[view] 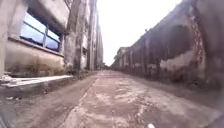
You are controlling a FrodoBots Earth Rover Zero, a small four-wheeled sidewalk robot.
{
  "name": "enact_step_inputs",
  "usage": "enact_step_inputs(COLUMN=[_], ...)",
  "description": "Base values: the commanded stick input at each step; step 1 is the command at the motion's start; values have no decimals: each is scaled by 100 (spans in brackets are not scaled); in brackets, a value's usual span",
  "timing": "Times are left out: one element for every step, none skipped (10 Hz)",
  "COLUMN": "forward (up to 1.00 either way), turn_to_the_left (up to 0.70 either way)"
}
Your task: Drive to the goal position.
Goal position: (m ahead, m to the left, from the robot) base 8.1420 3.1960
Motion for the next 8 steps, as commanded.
enact_step_inputs(forward=[70, 70, 70, 70, 70, 70, 70, 70], turn_to_the_left=[-35, -35, -35, -35, -34, -26, -12, 0])
